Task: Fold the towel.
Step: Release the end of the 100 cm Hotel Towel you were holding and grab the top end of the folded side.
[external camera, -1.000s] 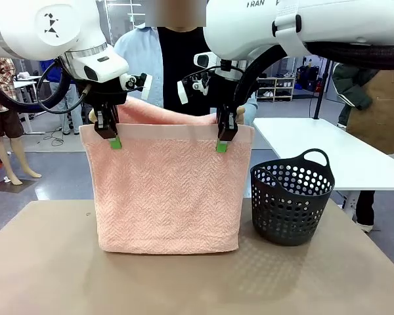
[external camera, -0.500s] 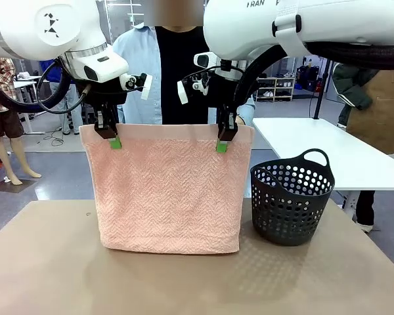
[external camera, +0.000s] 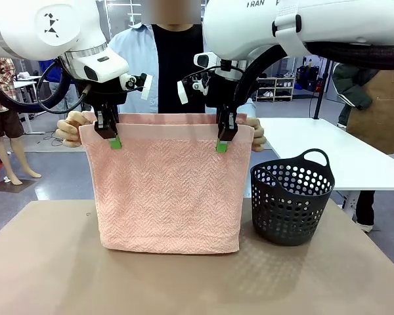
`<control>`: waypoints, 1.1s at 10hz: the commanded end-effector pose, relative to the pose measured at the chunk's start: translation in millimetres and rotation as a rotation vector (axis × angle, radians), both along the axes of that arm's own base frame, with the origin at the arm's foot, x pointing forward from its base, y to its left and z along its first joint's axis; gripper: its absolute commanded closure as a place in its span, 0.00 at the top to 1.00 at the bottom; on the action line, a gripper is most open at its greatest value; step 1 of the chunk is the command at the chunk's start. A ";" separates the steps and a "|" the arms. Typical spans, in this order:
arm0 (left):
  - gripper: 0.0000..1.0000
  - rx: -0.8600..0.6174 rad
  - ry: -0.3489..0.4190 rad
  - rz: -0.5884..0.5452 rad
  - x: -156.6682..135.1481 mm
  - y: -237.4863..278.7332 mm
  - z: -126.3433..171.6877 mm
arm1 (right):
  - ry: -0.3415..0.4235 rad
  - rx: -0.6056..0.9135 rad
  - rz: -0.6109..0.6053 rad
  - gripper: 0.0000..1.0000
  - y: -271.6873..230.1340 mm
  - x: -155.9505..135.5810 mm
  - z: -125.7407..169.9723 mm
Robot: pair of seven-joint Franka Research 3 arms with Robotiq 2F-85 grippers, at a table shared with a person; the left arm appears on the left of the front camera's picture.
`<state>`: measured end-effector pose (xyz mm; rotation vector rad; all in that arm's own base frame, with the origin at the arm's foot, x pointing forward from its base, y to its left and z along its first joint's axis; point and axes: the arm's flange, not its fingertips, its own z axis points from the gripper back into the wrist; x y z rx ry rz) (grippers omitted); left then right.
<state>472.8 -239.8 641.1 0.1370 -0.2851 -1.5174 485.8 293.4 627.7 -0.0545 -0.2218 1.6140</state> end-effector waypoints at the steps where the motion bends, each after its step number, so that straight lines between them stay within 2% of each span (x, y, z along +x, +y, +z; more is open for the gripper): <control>1: 0.00 0.003 -0.003 -0.008 0.5 1.9 0.4 | -0.003 0.000 0.001 0.00 -0.4 -0.9 0.5; 11: 0.00 0.003 -0.003 -0.008 0.5 1.9 0.4 | -0.003 0.000 0.001 0.00 -0.4 -0.9 0.5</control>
